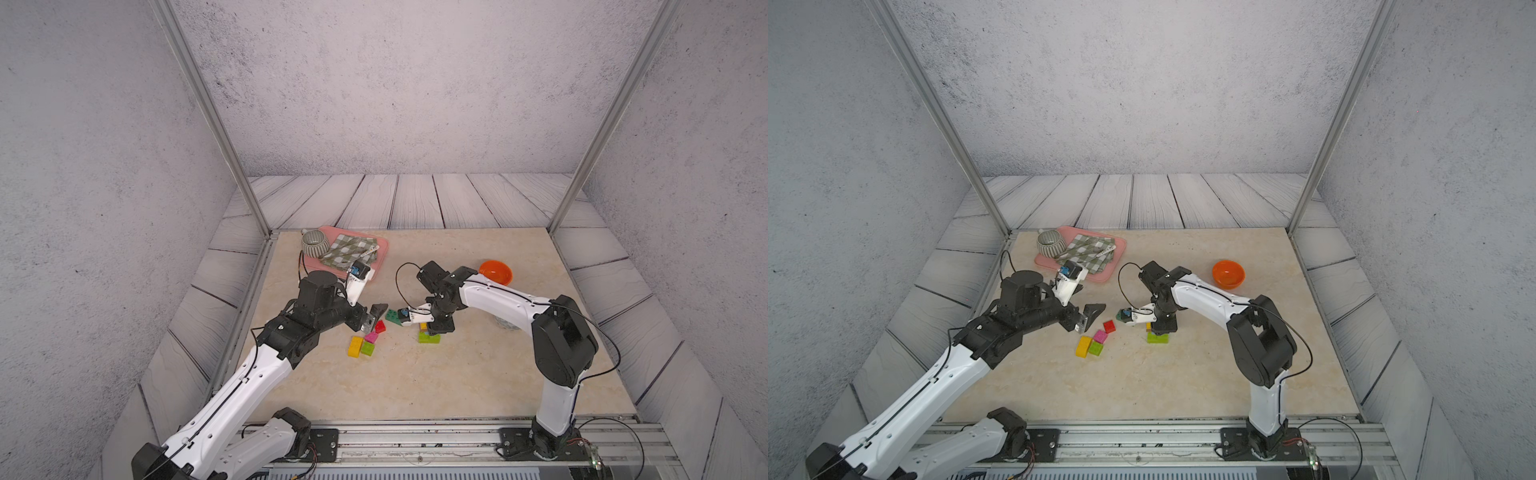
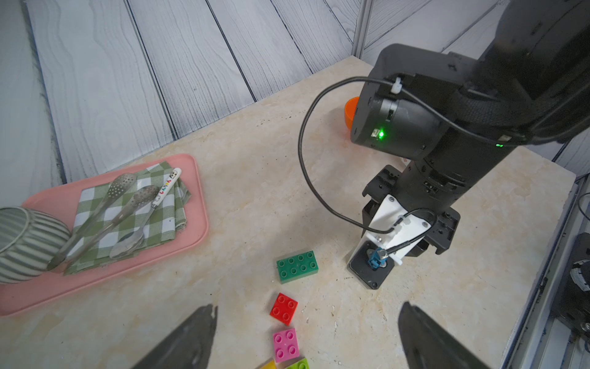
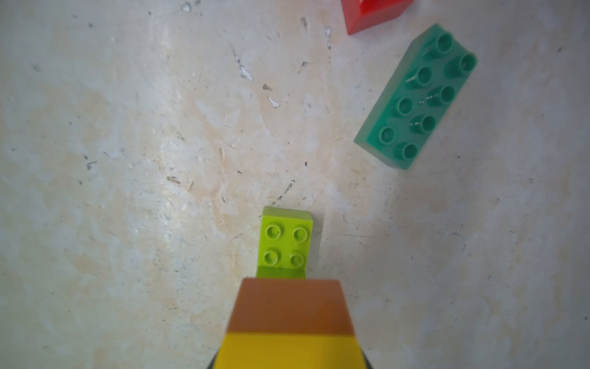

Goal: Assemble the letter s with lego
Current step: Assemble the lego brick with the lego brick.

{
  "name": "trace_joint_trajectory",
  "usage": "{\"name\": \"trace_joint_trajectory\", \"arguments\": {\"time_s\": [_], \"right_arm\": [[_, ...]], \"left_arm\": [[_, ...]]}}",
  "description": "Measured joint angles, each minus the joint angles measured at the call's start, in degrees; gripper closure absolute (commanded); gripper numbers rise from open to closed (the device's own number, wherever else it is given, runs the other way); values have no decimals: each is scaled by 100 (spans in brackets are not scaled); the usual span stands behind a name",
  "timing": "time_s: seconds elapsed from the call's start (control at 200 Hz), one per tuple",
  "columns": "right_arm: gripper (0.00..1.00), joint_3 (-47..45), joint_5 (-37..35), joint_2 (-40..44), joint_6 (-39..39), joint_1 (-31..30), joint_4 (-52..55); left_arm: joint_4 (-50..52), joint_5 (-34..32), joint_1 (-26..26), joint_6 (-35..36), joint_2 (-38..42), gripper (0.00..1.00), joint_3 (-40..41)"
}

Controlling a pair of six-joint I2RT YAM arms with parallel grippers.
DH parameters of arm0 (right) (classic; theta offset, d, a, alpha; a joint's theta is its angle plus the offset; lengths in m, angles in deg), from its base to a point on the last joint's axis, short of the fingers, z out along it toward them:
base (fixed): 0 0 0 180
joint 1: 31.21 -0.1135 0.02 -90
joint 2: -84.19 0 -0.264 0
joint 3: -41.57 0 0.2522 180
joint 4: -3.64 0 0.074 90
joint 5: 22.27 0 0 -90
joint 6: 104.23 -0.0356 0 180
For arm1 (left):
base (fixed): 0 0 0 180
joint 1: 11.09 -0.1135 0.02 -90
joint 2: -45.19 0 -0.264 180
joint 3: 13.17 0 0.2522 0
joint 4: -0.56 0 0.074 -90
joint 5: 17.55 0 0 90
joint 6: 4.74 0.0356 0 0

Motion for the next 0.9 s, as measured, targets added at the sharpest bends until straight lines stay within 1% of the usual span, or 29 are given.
{"name": "trace_joint_trajectory", "arguments": {"time_s": [0.39,0.901], "right_arm": [[76,0,-219,-24,-284,0,11],[77,-46,-247,-26,-654,-28,-33]], "left_arm": [[-2,20,-46,-13,2,5,0],[-7,109,-79,-42,0,5,0]]}}
